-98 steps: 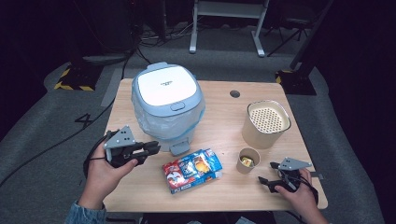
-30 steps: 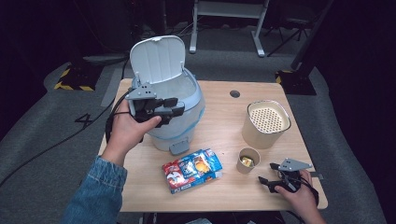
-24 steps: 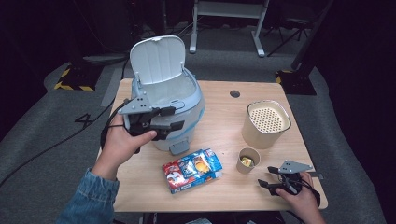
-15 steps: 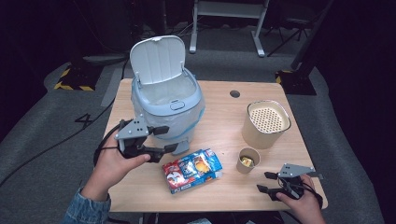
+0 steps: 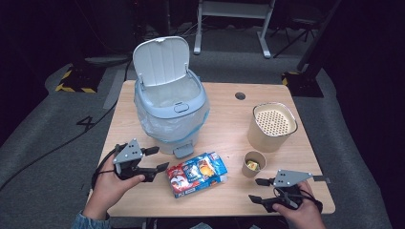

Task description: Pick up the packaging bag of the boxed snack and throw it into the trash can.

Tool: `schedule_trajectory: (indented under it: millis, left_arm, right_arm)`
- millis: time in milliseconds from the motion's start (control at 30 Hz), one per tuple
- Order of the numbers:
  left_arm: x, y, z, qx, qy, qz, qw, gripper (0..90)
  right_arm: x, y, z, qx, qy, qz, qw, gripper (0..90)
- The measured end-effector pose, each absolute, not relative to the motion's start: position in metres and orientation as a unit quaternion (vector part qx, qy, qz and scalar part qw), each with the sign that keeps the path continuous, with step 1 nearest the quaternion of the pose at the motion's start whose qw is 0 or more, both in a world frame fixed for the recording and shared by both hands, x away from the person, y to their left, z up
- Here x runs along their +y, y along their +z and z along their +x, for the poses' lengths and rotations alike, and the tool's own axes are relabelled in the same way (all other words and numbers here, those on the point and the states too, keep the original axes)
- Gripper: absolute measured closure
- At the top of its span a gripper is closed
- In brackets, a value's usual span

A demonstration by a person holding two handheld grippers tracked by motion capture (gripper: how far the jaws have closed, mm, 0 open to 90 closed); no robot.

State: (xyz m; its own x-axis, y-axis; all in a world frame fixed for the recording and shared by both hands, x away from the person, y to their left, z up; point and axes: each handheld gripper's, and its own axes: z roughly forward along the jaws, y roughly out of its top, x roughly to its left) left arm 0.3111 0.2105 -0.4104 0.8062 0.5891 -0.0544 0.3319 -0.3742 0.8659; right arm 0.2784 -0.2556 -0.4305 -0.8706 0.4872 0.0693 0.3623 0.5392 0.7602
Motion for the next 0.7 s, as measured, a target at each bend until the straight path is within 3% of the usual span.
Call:
schedule_trajectory:
  millis: [267,333,700]
  left_arm:
    - [0.220,-0.470,0.312,0.317,0.113,0.841,0.424,34.8]
    - [0.220,-0.480,0.314,0.312,0.083,0.852,0.413,41.5]
    - [0.213,-0.501,0.319,0.294,0.081,0.875,0.376,34.4]
  right_arm:
    - [-0.214,-0.422,0.301,0.868,0.415,0.260,0.080,27.5]
    - [-0.203,-0.424,0.308,0.870,0.409,0.261,0.084,25.9]
    - [-0.157,-0.442,0.341,0.881,0.357,0.298,0.087,25.2]
